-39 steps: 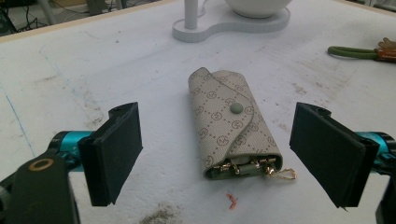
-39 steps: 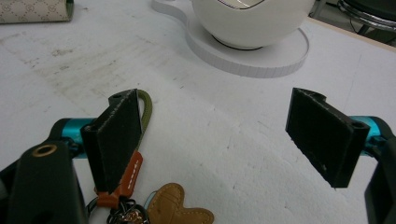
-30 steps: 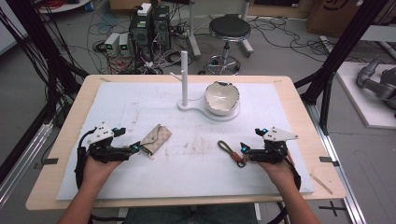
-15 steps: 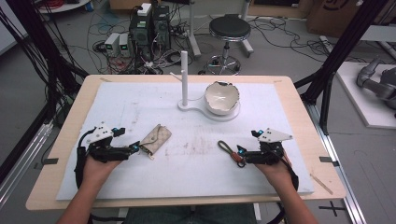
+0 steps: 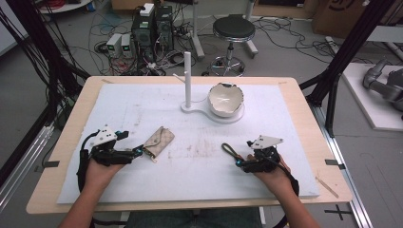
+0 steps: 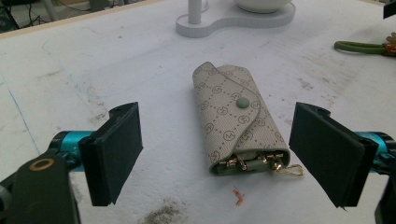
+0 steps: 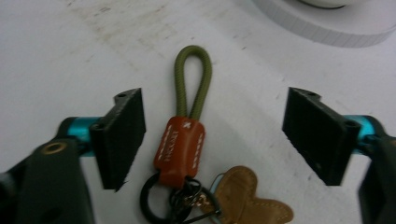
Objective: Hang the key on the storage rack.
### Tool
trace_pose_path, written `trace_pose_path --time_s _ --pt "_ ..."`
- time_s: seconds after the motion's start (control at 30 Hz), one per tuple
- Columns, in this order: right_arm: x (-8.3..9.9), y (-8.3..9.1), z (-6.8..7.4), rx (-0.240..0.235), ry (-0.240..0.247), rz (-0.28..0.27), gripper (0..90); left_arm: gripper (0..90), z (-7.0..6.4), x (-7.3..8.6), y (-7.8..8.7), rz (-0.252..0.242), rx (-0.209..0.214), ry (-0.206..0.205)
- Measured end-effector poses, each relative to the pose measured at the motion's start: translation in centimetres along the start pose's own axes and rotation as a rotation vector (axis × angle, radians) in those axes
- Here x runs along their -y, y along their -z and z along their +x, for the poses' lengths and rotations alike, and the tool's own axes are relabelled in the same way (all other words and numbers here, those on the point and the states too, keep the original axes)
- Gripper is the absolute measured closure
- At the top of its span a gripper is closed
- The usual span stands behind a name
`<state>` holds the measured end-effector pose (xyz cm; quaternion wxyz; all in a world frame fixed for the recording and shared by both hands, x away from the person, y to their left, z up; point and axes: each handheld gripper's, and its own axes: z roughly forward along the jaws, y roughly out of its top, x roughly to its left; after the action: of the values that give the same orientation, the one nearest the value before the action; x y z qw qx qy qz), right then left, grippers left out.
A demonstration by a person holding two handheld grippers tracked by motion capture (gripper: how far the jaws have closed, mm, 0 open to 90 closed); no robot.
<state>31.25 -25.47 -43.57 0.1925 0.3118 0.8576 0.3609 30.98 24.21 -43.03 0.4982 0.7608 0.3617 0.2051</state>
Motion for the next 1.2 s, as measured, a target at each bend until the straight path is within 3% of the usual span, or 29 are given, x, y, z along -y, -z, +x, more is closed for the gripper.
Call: trace_pose_path --time_s 0.2,0.43,0.83,1.2 --pt "0.2 -0.5 0.7 -0.016 0.018 0.056 25.7 17.1 -0.1 0.0 -0.2 0.003 0.002 -0.004" --pt "0.5 -0.8 0.9 -0.024 0.038 0.105 33.6 17.1 0.0 0.0 -0.1 0.004 -0.001 -0.002" --pt "0.7 -0.7 0.6 -0.087 -0.020 0.113 47.2 17.1 0.0 0.0 -0.2 0.012 0.000 -0.009" --pt "0.7 -0.6 0.0 -0.087 -0.033 0.109 61.9 17.2 0.1 0.3 0.0 0.017 -0.001 -0.003"
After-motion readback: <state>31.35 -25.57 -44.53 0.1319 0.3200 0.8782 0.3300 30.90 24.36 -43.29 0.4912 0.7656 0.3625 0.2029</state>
